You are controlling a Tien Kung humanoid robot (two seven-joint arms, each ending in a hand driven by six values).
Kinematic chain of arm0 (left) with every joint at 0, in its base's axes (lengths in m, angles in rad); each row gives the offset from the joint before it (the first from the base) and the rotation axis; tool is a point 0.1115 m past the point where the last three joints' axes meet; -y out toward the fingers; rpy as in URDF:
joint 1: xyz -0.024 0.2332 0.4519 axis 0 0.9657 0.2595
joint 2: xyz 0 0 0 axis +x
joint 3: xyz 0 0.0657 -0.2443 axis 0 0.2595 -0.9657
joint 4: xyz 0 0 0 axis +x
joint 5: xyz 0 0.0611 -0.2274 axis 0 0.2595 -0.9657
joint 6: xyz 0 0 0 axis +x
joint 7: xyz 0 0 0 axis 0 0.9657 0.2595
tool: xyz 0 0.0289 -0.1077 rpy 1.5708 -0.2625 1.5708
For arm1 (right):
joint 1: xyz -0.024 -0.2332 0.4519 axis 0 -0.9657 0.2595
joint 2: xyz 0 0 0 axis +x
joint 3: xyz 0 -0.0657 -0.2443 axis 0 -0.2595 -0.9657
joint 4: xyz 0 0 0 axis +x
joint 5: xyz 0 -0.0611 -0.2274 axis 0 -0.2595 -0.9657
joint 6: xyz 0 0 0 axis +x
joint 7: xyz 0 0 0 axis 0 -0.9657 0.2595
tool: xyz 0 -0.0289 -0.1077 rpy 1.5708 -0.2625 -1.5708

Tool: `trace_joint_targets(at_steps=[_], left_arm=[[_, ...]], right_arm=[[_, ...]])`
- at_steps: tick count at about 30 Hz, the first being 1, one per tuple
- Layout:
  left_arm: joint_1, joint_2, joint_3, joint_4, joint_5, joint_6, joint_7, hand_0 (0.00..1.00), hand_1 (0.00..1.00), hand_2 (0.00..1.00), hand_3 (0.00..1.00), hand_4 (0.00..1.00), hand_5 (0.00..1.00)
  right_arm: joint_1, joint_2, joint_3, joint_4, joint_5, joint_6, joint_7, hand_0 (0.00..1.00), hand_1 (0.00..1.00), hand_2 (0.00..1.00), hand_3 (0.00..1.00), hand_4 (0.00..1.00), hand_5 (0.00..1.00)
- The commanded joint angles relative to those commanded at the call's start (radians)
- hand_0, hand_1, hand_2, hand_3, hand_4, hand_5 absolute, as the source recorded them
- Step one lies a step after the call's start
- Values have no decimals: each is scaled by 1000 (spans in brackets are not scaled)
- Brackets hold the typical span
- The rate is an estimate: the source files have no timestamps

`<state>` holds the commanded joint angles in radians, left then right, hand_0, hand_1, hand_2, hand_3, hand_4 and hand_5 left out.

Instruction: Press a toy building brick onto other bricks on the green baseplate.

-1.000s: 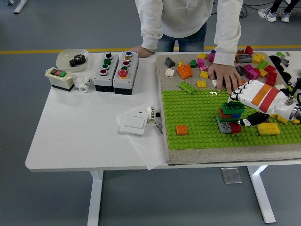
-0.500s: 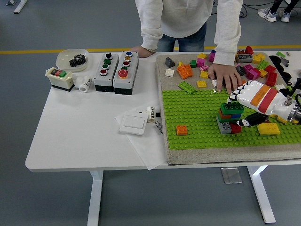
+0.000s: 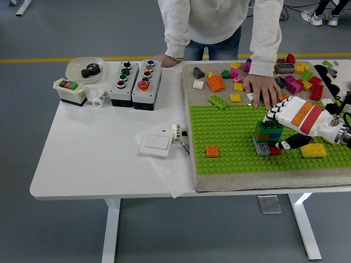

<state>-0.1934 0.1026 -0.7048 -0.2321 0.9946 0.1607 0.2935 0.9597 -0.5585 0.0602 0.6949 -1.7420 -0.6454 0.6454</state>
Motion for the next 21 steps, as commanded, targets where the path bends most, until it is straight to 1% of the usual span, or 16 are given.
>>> trace_joint_targets(at_steps=[10,21], left_arm=[[5,0,-3,-1,7,-2,2,715,750,752,612,677,600],[5,4,-1,1,3,-3,0,715,750,752,614,677,599]], right_arm=[[-3,-3,10,-3,2,0,0,391,531,577,566,845,468],[8,-33,28,31,7,0,0,391,530,576,566,846,466]])
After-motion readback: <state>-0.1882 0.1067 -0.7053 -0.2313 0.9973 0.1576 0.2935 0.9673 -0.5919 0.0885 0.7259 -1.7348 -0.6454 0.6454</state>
